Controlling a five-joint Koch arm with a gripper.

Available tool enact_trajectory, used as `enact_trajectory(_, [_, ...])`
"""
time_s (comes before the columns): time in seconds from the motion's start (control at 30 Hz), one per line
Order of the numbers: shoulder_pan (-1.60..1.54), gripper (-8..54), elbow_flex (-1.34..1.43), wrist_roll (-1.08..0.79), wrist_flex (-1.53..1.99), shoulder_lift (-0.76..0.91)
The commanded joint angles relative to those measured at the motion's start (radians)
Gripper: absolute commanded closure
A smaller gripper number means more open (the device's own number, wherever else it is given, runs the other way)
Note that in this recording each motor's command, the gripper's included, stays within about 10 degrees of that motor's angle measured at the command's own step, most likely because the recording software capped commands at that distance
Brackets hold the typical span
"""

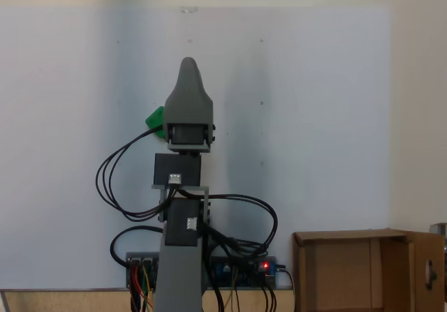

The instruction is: Grasp a green dice and put it in the bin.

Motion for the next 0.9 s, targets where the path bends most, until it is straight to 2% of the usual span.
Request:
enact_trajectory(0.0, [-0.005,3.2,-0.109,-0.006,0.161,0.086])
enact_trajectory(0.2, [0.064,3.3,-0.339,-0.006,0.515,0.037])
enact_trajectory(0.37, [0.054,1.2,-0.624,-0.006,0.822,-0.100])
enact_trajectory(0.63, [-0.028,1.5,-0.626,-0.021,1.256,-0.141])
enact_trajectory(0.87, [-0.153,1.5,-0.624,-0.206,1.641,-0.179])
